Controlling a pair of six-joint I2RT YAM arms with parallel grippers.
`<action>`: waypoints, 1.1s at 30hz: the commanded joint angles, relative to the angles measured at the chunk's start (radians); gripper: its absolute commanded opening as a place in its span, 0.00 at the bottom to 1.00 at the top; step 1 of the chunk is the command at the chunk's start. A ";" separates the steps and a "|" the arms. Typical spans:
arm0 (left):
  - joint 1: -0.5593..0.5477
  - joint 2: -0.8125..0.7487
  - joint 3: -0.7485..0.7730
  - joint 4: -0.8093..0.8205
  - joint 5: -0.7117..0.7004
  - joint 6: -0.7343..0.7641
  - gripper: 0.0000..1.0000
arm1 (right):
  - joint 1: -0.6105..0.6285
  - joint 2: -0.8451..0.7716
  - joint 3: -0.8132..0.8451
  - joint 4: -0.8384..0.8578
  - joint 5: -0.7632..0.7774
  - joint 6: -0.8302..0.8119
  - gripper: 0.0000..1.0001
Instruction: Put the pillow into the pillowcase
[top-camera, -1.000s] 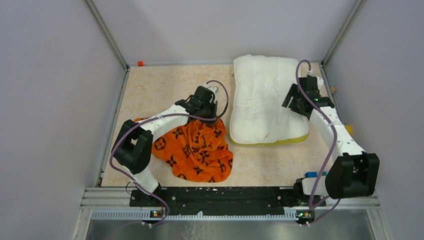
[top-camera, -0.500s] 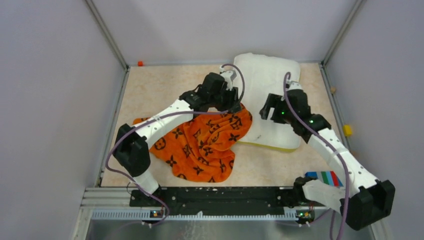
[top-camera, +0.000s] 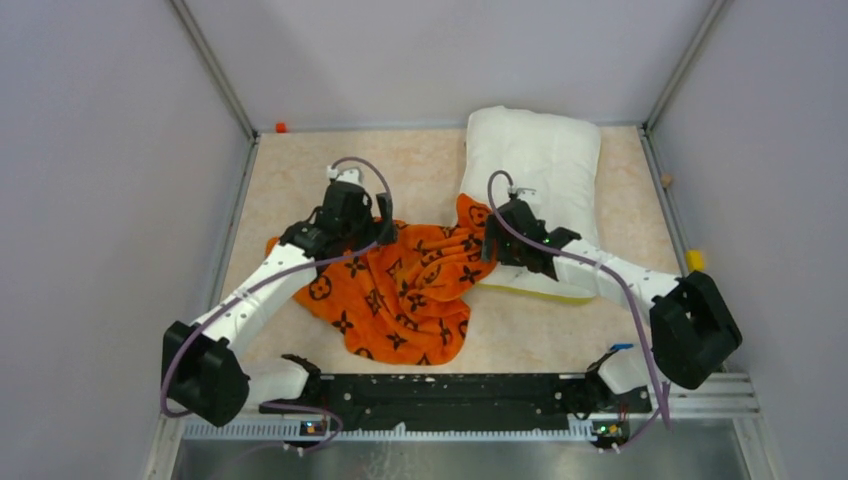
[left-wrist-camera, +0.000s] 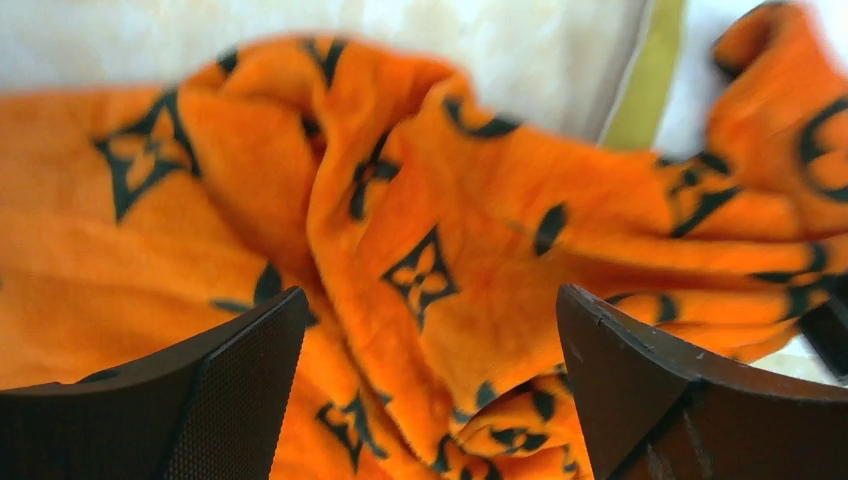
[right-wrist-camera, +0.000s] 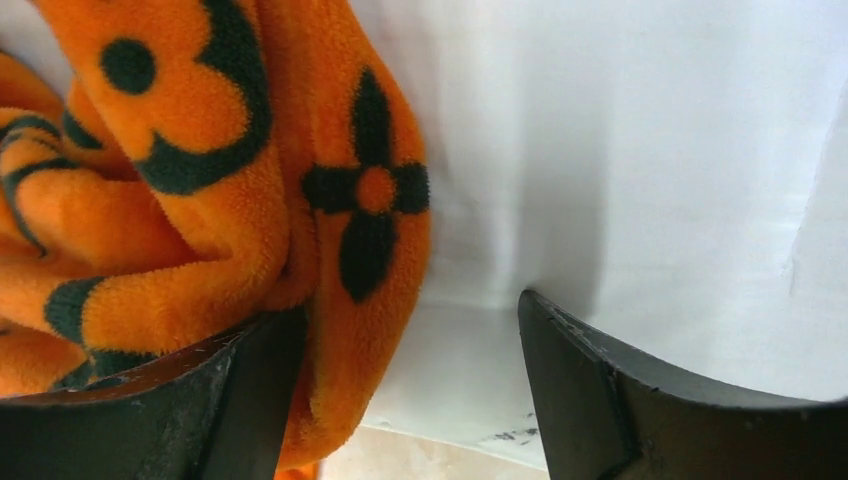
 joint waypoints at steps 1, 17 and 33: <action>-0.007 -0.052 -0.131 -0.027 -0.079 -0.090 0.99 | -0.034 -0.004 -0.071 0.054 0.093 0.063 0.72; 0.017 -0.070 -0.296 -0.003 -0.215 -0.193 0.99 | -0.336 -0.255 -0.076 -0.088 0.031 -0.094 0.50; 0.046 -0.212 -0.264 -0.234 -0.193 -0.264 0.99 | 0.433 -0.238 0.075 -0.320 0.342 -0.040 0.74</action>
